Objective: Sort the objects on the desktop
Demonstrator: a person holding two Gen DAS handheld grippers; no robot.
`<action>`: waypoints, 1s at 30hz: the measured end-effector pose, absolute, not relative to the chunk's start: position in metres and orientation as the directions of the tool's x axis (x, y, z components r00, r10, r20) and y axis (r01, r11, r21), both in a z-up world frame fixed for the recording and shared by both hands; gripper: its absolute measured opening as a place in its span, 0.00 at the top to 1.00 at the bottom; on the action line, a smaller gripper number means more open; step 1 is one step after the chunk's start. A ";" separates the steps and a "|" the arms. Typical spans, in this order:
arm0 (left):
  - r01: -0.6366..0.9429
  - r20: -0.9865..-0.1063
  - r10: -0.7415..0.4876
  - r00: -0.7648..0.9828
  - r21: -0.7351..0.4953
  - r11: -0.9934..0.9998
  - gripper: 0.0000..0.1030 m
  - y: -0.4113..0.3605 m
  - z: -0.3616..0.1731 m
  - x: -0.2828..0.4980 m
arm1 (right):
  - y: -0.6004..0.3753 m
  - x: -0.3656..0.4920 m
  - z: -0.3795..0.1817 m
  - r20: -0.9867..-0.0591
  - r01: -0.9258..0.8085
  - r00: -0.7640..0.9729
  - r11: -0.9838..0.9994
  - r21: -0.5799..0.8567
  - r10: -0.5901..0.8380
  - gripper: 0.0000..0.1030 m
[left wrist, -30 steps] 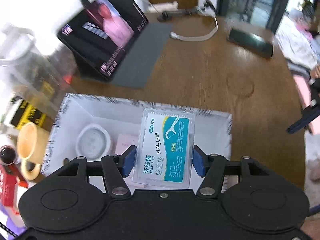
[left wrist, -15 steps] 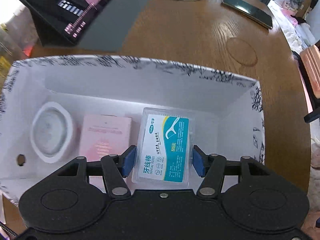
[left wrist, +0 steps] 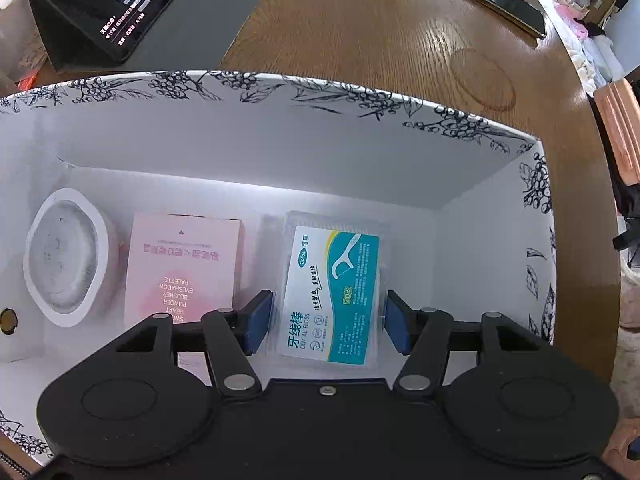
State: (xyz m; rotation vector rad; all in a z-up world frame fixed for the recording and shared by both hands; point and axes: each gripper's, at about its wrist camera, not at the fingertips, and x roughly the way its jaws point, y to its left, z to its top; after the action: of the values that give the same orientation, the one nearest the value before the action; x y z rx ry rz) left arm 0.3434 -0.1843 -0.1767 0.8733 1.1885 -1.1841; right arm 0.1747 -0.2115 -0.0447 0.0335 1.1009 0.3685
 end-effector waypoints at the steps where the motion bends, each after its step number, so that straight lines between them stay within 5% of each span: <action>1: 0.978 -0.978 -0.209 -0.028 -0.071 0.198 0.43 -0.186 -0.177 0.343 | -0.211 0.174 -0.045 -0.864 -0.275 0.399 0.939 0.206 0.307 0.00; 10: 0.974 -0.973 -0.225 0.050 -0.002 0.225 0.39 -0.184 -0.160 0.342 | -0.213 0.165 -0.046 -0.866 -0.266 0.405 0.944 0.197 0.295 0.00; 16: 0.960 -0.956 -0.262 0.132 0.058 0.272 0.15 -0.178 -0.139 0.341 | -0.212 0.156 -0.042 -0.860 -0.267 0.418 0.945 0.191 0.292 0.00; 30: 0.673 -0.697 -0.472 0.539 0.020 0.740 0.00 -0.075 -0.009 0.272 | -0.202 0.117 -0.031 -0.823 -0.380 0.457 0.910 0.164 0.339 0.00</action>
State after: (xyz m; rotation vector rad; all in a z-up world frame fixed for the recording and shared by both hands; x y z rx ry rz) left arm 0.2720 -0.0753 -0.0093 0.3025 0.7285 -0.6926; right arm 0.1171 -0.2020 -0.0309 -0.0458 1.0032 0.4431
